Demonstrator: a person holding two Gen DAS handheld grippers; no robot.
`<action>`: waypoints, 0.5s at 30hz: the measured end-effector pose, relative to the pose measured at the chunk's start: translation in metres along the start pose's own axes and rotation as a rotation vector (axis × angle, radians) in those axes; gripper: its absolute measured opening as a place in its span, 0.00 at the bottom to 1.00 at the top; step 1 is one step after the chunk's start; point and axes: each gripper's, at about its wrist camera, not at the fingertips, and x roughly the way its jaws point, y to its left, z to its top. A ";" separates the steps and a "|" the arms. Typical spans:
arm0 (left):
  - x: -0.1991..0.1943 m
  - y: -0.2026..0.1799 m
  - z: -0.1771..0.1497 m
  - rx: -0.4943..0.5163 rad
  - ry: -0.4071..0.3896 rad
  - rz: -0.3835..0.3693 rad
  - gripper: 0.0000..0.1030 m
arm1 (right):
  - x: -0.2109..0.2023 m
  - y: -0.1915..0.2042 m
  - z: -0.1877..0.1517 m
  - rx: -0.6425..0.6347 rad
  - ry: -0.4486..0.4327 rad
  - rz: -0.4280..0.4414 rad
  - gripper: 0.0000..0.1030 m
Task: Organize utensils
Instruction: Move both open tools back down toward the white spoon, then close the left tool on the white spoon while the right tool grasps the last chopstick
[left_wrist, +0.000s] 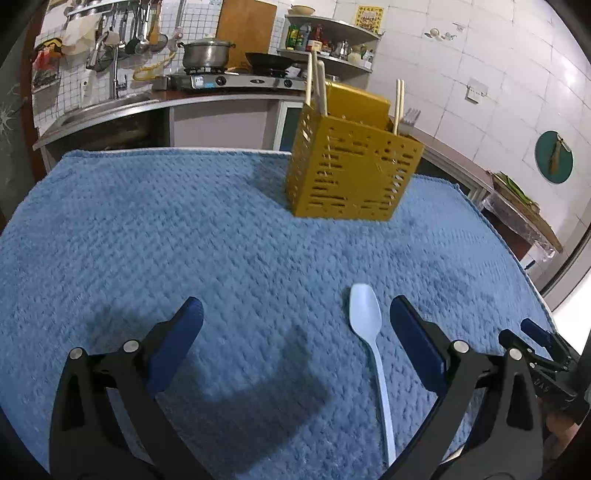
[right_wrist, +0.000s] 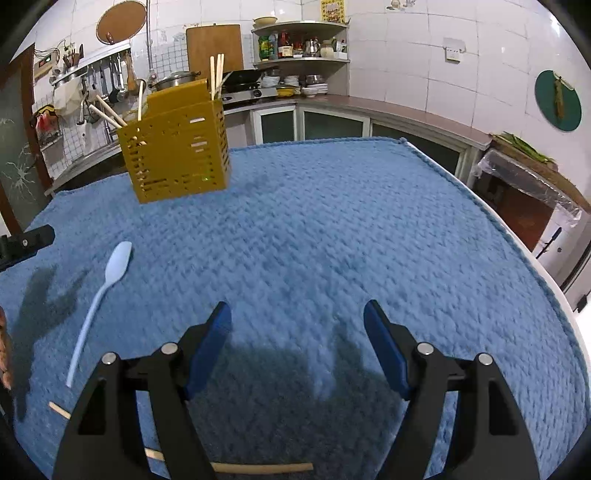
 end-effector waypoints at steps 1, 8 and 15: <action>0.002 -0.002 -0.002 -0.001 0.010 -0.008 0.95 | 0.001 -0.001 -0.001 0.002 0.006 -0.002 0.71; 0.014 -0.028 -0.013 0.039 0.102 -0.066 0.72 | 0.003 -0.007 0.001 0.011 0.003 -0.017 0.71; 0.036 -0.052 -0.024 0.076 0.213 -0.026 0.46 | 0.008 -0.009 0.002 0.019 0.016 -0.005 0.71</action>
